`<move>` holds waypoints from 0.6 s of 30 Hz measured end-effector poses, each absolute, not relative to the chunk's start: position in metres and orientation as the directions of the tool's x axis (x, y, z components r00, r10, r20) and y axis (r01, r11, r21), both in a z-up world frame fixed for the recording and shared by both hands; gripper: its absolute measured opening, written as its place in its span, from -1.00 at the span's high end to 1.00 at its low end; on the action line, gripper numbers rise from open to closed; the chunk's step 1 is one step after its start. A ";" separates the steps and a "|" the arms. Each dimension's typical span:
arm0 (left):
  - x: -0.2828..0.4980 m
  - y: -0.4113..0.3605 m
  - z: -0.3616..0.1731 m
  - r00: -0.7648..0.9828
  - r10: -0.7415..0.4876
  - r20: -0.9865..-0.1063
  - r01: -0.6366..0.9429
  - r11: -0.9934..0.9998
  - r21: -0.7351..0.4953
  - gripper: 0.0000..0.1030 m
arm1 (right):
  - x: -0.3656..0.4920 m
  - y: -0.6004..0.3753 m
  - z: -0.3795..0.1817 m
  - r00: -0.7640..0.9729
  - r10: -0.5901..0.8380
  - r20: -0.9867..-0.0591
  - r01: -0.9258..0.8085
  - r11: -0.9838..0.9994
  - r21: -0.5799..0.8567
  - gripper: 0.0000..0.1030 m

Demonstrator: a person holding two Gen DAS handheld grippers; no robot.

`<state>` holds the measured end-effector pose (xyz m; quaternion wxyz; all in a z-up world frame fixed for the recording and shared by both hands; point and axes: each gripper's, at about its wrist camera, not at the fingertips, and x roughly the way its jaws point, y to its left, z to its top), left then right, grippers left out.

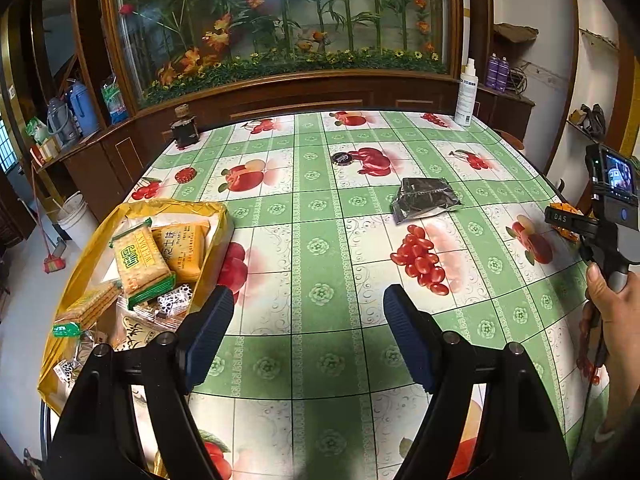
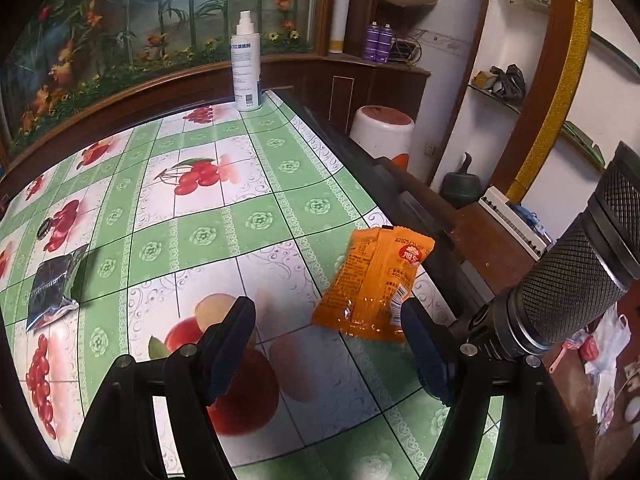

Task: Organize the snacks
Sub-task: 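Move the right gripper to the orange snack bag while the left approaches the silver foil pack, then grasp the orange snack bag with the right gripper while the left grasps the silver foil pack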

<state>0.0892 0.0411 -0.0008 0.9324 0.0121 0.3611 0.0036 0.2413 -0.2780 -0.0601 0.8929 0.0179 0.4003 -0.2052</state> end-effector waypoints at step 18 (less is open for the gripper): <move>0.101 0.033 -0.013 0.701 -0.047 -0.712 0.050 0.999 -0.017 -0.50 | 0.279 -0.273 -0.069 0.494 -0.504 -0.708 0.490 0.835 -0.252 -0.57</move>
